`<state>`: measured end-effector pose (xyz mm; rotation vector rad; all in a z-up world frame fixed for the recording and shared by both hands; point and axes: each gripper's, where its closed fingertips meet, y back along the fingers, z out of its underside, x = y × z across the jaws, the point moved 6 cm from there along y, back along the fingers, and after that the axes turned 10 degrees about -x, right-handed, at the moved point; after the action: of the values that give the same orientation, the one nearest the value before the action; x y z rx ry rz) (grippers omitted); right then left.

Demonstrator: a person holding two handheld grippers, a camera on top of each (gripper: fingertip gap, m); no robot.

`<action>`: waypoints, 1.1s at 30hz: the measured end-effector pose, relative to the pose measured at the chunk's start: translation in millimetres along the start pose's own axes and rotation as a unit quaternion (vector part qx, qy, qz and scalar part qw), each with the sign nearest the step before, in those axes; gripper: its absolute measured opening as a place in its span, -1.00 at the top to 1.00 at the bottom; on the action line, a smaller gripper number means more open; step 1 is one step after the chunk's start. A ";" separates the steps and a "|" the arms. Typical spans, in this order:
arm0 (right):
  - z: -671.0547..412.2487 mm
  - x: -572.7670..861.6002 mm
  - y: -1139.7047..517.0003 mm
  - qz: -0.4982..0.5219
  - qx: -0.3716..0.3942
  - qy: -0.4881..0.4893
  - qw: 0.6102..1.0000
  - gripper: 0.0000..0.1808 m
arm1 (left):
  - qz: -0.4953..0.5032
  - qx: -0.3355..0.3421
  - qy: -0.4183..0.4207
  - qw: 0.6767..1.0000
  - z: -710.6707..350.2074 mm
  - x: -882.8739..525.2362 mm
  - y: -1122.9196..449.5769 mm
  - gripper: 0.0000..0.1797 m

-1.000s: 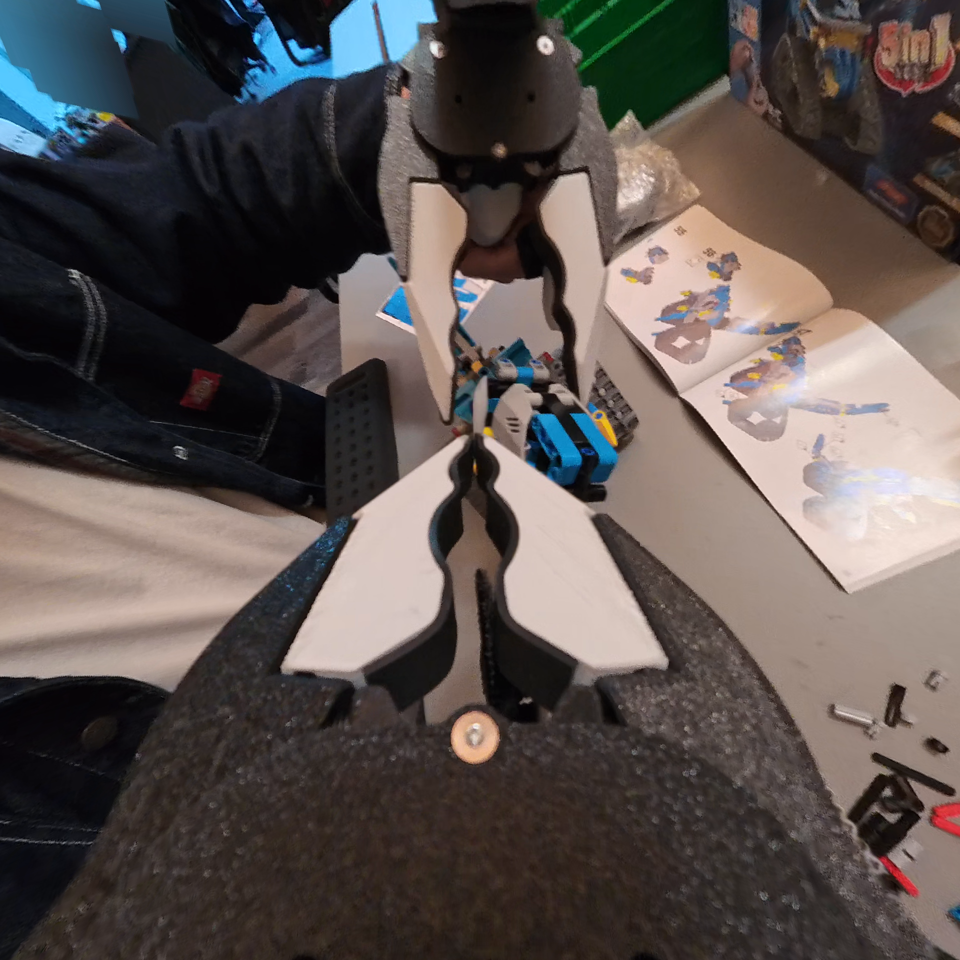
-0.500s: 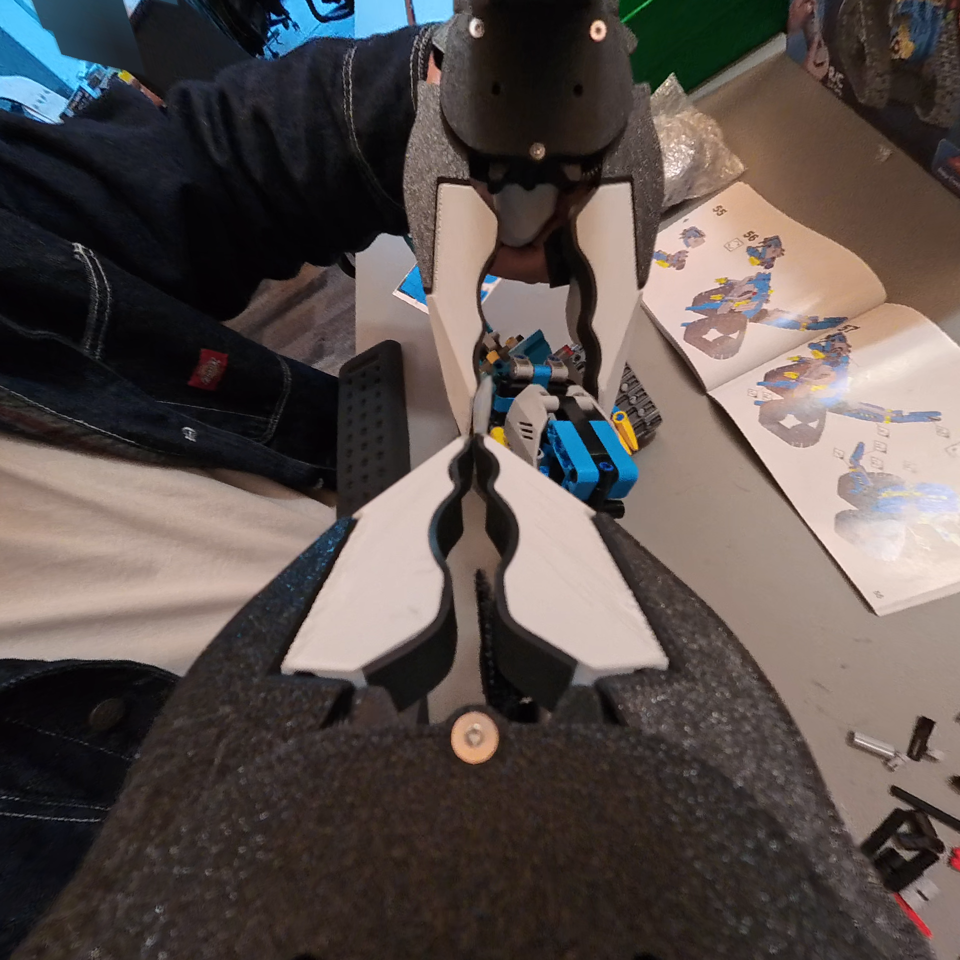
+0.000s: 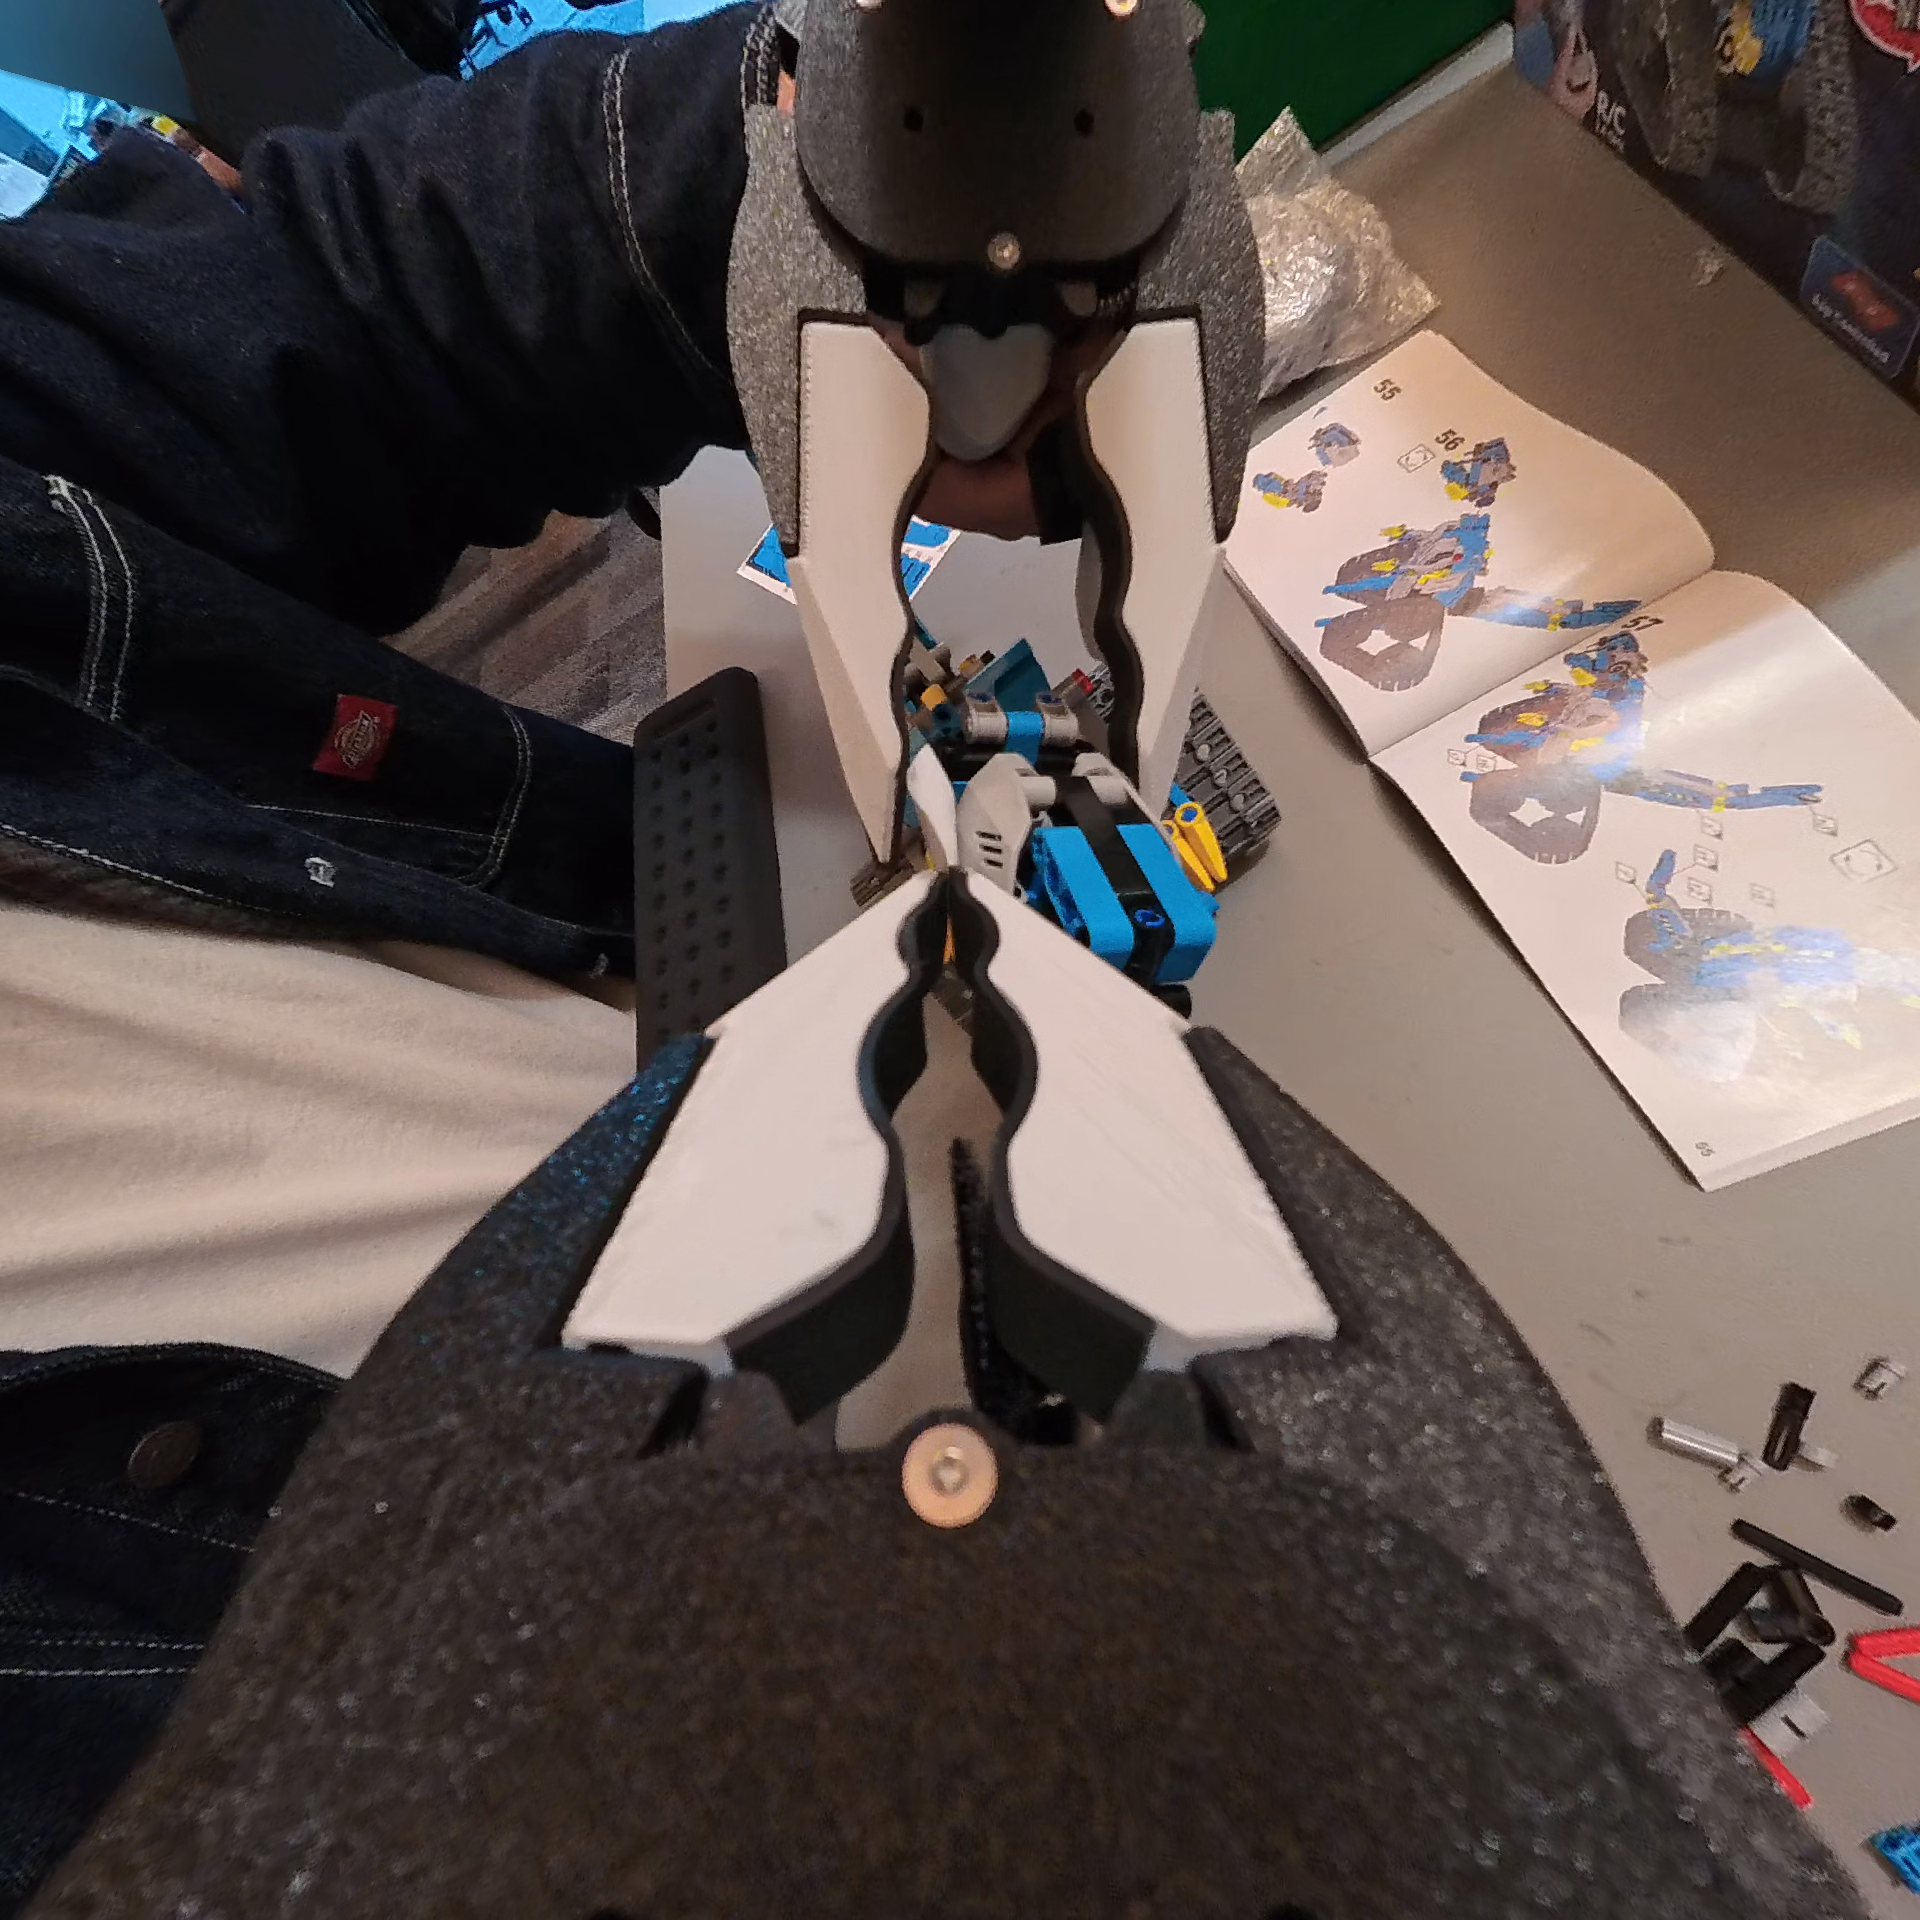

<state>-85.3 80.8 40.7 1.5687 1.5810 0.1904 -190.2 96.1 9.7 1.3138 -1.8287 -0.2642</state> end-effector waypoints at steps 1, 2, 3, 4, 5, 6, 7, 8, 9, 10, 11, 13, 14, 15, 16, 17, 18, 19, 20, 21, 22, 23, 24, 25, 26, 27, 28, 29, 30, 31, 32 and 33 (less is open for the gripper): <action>-0.2 -0.1 0.0 -0.001 0.000 0.000 1.000 1.00 | -0.001 -0.001 -0.001 1.000 0.0 0.1 0.2 0.43; -0.5 -0.3 0.4 -0.001 0.000 0.000 1.000 1.00 | -0.002 -0.002 -0.002 1.000 0.1 0.2 0.3 0.43; -0.8 -0.8 0.8 -0.001 0.001 0.001 1.000 1.00 | -0.003 -0.003 -0.003 1.000 0.3 0.1 0.4 0.43; -1.1 -2.8 1.0 -0.003 0.001 0.003 1.000 1.00 | -0.005 -0.003 -0.002 1.000 0.6 -0.2 0.5 0.43; -1.3 -5.8 1.0 -0.005 0.000 0.008 1.000 1.00 | -0.006 -0.003 -0.002 1.000 0.9 -0.6 0.4 0.43; -1.2 -9.4 0.8 -0.009 -0.002 0.014 1.000 1.00 | -0.006 -0.004 -0.001 1.000 1.3 -0.9 0.1 0.42; -1.3 -12.8 0.8 -0.013 -0.003 0.019 1.000 1.00 | -0.007 -0.005 -0.001 1.000 1.9 -1.2 -0.3 0.42; -1.3 -14.8 0.7 -0.014 -0.004 0.022 1.000 1.00 | -0.009 -0.006 -0.002 1.000 2.4 -1.6 -1.0 0.42; -1.2 -16.2 0.7 -0.016 -0.006 0.024 1.000 1.00 | -0.008 -0.008 -0.003 1.000 2.8 -1.6 -1.5 0.42; -1.2 -16.7 1.0 -0.019 -0.006 0.024 1.000 1.00 | -0.007 -0.008 -0.003 1.000 2.9 -1.4 -1.9 0.42; -1.2 -15.0 1.3 -0.016 -0.006 0.022 1.000 1.00 | -0.004 -0.007 -0.003 1.000 2.7 -0.9 -2.0 0.42; -0.5 -10.6 1.7 -0.009 -0.008 0.017 1.000 1.00 | -0.003 -0.007 -0.005 1.000 2.2 0.5 -1.9 0.42; -0.6 -9.3 1.8 -0.011 -0.007 0.015 1.000 1.00 | -0.003 -0.007 -0.007 1.000 2.1 1.2 -1.8 0.42; -0.7 -7.7 1.8 -0.009 -0.006 0.012 1.000 1.00 | -0.004 -0.008 -0.008 1.000 2.3 1.4 -1.8 0.41; -0.5 -6.5 1.5 -0.008 -0.008 0.011 1.000 1.00 | -0.005 -0.008 -0.008 1.000 2.4 1.6 -1.8 0.41; -0.5 -5.7 1.1 -0.008 -0.008 0.011 1.000 1.00 | -0.005 -0.008 -0.008 1.000 2.4 1.7 -1.7 0.41; -0.9 -5.3 0.9 -0.009 -0.007 0.010 1.000 1.00 | -0.004 -0.007 -0.008 1.000 2.3 1.7 -1.7 0.41; -1.0 -5.0 0.6 -0.010 -0.007 0.008 1.000 1.00 | -0.005 -0.007 -0.007 1.000 2.3 1.6 -1.8 0.41; -1.0 -4.4 0.3 -0.010 -0.007 0.008 1.000 1.00 | -0.005 -0.007 -0.007 1.000 2.3 1.6 -1.9 0.41; -1.1 -4.1 0.0 -0.009 -0.007 0.008 1.000 1.00 | -0.004 -0.007 -0.007 1.000 2.3 1.5 -2.0 0.41; -1.2 -3.7 -0.1 -0.009 -0.007 0.008 1.000 1.00 | -0.005 -0.007 -0.007 1.000 2.1 1.5 -2.1 0.41; -1.1 -3.7 -0.2 -0.010 -0.007 0.008 1.000 1.00 | -0.005 -0.007 -0.007 1.000 1.9 1.4 -2.2 0.41; -1.2 -3.5 -0.2 -0.009 -0.007 0.008 1.000 1.00 | -0.004 -0.007 -0.007 1.000 1.8 1.3 -2.3 0.41; -1.1 -3.2 0.0 -0.008 -0.008 0.008 1.000 1.00 | -0.004 -0.007 -0.006 1.000 1.7 1.2 -2.2 0.41; -1.2 -3.2 0.1 -0.007 -0.008 0.008 1.000 1.00 | -0.004 -0.008 -0.006 1.000 1.6 1.2 -2.2 0.41; -1.3 -3.4 0.2 -0.008 -0.008 0.008 1.000 1.00 | -0.004 -0.008 -0.006 1.000 1.6 1.1 -2.2 0.41; -1.2 -3.3 0.2 -0.007 -0.009 0.009 1.000 1.00 | -0.005 -0.008 -0.006 1.000 1.6 1.2 -2.2 0.42; -1.2 -3.2 0.2 -0.006 -0.008 0.009 1.000 1.00 | -0.005 -0.008 -0.006 1.000 1.5 1.2 -2.1 0.42; -1.3 -3.0 0.3 -0.005 -0.008 0.009 1.000 1.00 | -0.005 -0.008 -0.006 1.000 1.5 1.1 -2.1 0.42; -1.5 -3.1 0.4 -0.006 -0.007 0.008 1.000 1.00 | -0.004 -0.008 -0.005 1.000 1.4 1.0 -2.0 0.42; -1.6 -2.9 0.5 -0.006 -0.006 0.008 1.000 1.00 | -0.004 -0.007 -0.004 1.000 1.2 0.8 -2.0 0.42; -1.6 -2.6 0.6 -0.005 -0.006 0.008 1.000 1.00 | -0.003 -0.006 -0.003 1.000 1.1 0.7 -1.9 0.43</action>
<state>-86.3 79.4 43.2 1.5533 1.5968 0.2079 -189.8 94.4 8.2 1.3120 -1.8254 -0.2836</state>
